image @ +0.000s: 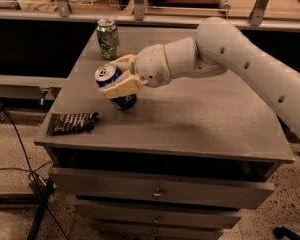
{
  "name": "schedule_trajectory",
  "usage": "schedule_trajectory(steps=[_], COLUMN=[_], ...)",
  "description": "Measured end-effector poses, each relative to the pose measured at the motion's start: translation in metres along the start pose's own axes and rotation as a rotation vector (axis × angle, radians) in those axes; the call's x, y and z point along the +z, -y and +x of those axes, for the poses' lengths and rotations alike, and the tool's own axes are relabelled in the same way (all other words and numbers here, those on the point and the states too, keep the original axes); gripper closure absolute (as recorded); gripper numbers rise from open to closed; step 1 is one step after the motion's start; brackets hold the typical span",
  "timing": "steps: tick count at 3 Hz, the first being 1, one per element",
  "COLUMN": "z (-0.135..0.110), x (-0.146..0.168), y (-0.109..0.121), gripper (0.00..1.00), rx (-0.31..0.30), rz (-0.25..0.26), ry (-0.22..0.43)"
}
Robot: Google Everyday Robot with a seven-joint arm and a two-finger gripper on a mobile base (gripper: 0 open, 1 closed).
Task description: Move pepsi can near rxbar chocolate
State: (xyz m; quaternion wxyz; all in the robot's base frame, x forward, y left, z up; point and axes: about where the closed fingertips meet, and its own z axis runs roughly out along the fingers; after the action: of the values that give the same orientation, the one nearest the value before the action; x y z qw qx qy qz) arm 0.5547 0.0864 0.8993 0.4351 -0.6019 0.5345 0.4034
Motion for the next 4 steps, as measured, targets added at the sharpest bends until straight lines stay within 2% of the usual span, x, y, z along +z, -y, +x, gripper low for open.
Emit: schedule_trajectory(steps=[2, 3, 4], z=[-0.013, -0.029, -0.034], x=[-0.004, -0.008, -0.003], y=[-0.004, -0.010, -0.013], gripper=[1.00, 1.00, 1.00], rx=[-0.036, -0.074, -0.086], rz=[0.016, 0.026, 0.018], ry=[0.015, 0.057, 0.090])
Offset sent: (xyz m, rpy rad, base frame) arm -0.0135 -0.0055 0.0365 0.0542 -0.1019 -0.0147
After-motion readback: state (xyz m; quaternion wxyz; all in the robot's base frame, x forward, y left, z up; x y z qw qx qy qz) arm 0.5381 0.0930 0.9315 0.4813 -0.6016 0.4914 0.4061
